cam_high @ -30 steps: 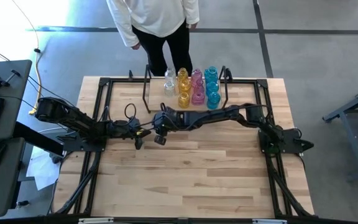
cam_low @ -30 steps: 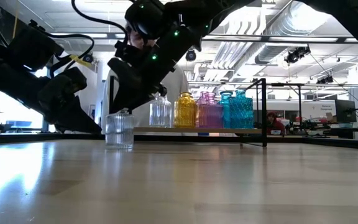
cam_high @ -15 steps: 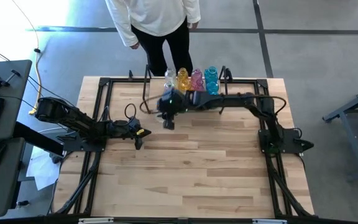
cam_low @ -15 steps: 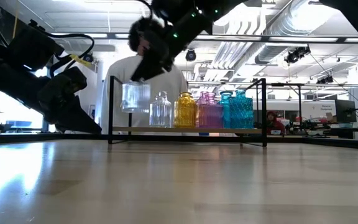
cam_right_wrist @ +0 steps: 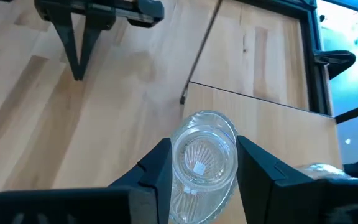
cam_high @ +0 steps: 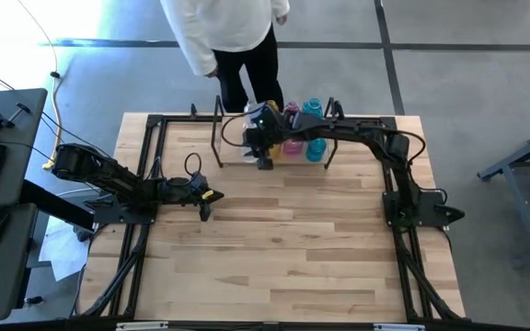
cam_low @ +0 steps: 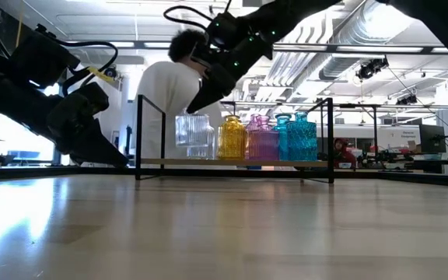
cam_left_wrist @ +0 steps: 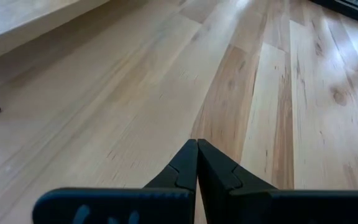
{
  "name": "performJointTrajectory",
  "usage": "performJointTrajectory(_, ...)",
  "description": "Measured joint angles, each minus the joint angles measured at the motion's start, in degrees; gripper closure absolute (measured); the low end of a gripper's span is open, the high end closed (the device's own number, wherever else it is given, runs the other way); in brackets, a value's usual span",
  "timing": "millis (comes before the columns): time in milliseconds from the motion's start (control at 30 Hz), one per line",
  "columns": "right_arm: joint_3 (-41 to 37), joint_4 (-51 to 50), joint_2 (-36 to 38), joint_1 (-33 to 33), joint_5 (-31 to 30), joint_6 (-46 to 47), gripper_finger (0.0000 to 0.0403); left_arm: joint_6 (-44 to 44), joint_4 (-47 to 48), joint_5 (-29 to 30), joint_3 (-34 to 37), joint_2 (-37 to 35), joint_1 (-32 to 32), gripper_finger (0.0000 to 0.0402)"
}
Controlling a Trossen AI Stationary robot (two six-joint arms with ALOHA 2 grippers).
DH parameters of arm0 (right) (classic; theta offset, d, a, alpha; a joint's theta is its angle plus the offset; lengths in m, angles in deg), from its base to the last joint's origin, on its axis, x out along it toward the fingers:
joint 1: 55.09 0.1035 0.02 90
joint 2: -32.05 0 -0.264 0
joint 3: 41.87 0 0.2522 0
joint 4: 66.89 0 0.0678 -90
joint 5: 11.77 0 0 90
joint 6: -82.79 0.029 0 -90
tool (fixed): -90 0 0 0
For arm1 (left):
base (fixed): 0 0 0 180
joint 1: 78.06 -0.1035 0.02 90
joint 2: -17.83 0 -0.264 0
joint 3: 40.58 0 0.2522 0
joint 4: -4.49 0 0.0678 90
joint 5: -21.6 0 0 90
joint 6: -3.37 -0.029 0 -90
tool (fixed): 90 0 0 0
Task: Sort vases onto shelf
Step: Put the transparent vase on the shelf aligned with the other transparent vases
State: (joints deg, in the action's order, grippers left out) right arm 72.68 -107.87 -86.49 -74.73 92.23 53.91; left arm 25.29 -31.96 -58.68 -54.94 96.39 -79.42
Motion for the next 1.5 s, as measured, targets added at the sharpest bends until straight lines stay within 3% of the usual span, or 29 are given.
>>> performJointTrajectory(633, -0.1, -0.6, -0.9, -3.2, 2.5, -7.1, 0.0295, 0.0, -0.2, 0.0, 0.0, 0.0, 0.0, 0.0402)
performJointTrajectory(1500, -0.1, 1.2, -2.9, -3.5, 2.6, -4.1, 0.0292, 0.1, -0.2, -0.1, 0.0, 0.0, 0.0, 0.0401)
